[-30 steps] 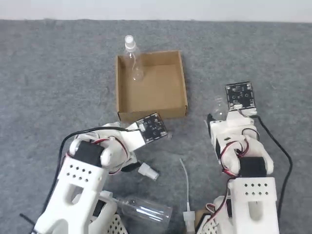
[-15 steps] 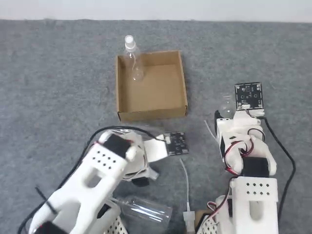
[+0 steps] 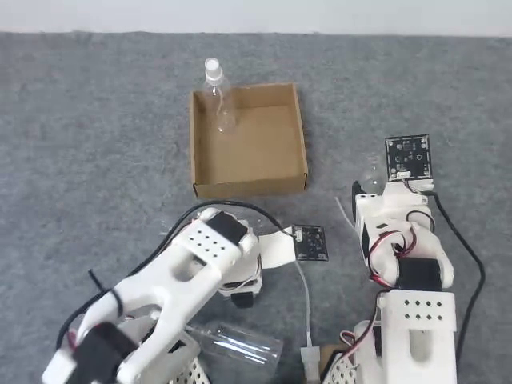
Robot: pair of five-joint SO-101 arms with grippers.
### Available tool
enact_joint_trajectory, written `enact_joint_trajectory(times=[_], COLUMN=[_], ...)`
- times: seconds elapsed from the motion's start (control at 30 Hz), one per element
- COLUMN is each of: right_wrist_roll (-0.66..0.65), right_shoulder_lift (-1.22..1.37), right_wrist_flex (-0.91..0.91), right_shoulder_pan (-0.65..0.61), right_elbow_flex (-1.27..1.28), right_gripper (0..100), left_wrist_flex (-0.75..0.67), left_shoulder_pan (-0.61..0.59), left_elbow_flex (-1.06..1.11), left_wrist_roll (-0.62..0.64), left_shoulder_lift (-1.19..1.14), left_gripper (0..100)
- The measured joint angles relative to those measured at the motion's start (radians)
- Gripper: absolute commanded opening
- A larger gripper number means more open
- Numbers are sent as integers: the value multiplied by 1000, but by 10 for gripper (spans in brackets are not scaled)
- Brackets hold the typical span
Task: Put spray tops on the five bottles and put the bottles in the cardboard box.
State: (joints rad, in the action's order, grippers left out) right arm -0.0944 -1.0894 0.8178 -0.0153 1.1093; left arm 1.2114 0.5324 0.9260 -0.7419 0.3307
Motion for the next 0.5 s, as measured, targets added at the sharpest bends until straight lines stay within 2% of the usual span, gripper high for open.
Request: enact_joint_trajectory(times=[0.27,0.5], right_wrist_roll=[0,0], right_shoulder_lift=[0,0], right_wrist_flex=[0,0], right_shoulder_pan=[0,0], right_elbow_flex=[0,0], right_gripper=[6,6], left_wrist_flex=[-77,-78], left_shoulder_pan=[0,0], left_elbow_flex=[0,0], left_wrist_roll=[18,17], left_shoulder_lift=[-109,-109], left_gripper=[166,10])
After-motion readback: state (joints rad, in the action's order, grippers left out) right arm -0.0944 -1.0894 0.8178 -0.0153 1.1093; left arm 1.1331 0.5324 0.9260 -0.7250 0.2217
